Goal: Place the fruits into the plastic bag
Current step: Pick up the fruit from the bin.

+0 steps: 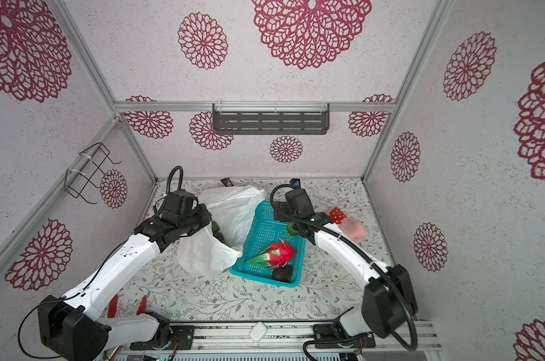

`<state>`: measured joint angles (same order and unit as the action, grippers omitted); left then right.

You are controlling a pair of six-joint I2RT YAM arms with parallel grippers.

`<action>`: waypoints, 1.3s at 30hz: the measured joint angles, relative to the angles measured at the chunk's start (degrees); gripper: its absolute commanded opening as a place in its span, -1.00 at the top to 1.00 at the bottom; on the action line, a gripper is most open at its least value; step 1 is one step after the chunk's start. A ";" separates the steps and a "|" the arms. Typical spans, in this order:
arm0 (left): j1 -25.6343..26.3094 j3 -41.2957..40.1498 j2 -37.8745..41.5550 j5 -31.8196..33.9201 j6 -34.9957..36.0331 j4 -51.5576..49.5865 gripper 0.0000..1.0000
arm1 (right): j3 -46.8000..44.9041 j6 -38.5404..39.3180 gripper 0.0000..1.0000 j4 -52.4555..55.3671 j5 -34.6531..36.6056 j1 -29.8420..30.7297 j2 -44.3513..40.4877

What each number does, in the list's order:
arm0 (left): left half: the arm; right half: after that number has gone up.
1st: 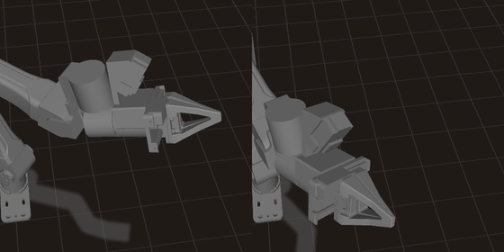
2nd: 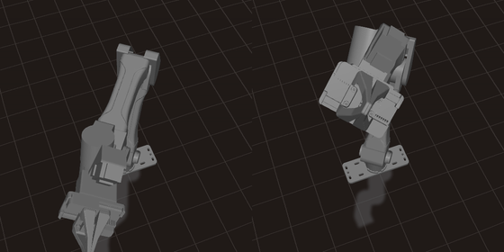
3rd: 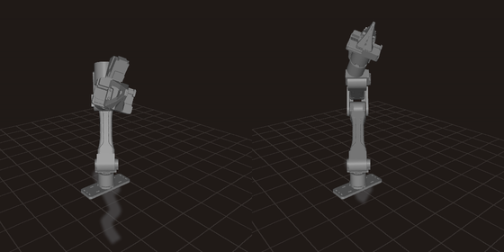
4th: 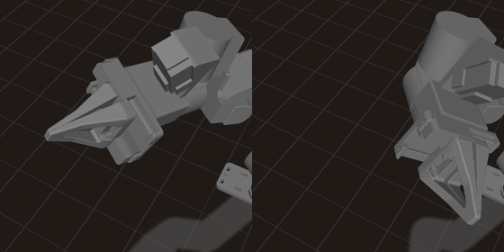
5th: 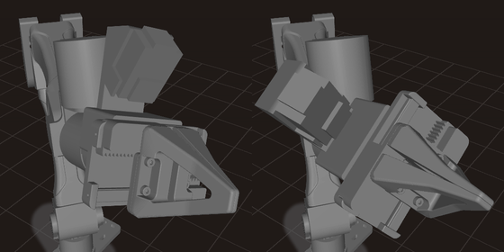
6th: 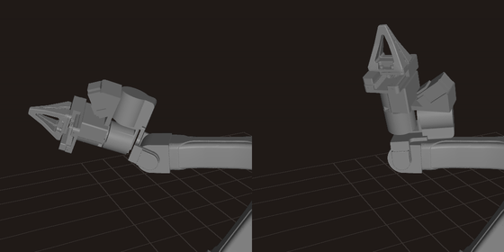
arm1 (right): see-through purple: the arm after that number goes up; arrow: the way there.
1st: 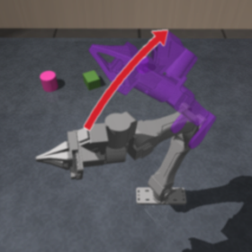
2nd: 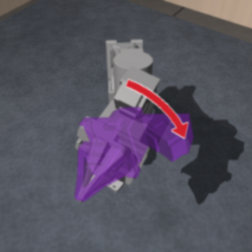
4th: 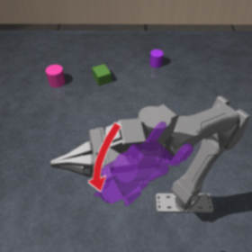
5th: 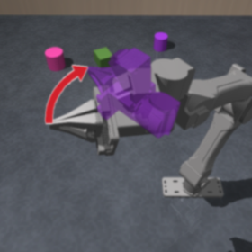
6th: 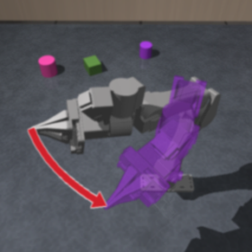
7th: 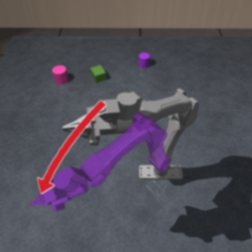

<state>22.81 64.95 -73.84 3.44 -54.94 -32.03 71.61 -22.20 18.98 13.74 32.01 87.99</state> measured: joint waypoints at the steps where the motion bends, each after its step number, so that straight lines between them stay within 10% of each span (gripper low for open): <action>1: 0.00 0.00 0.00 -0.02 0.00 0.00 1.00 | 1.68 -0.39 -0.79 1.95 0.26 0.00 2.54; 22: 0.00 -0.09 0.68 0.81 0.07 -0.22 1.00 | 11.87 -1.84 -0.74 15.02 3.78 -1.25 24.55; 39: -0.04 -0.07 0.70 1.11 0.09 -0.24 1.00 | 8.81 -1.66 -0.02 11.34 -3.21 -1.38 25.00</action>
<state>22.76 64.88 -73.14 4.56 -54.85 -32.27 80.42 -23.86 30.33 10.52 30.63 112.99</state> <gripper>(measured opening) 0.042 0.573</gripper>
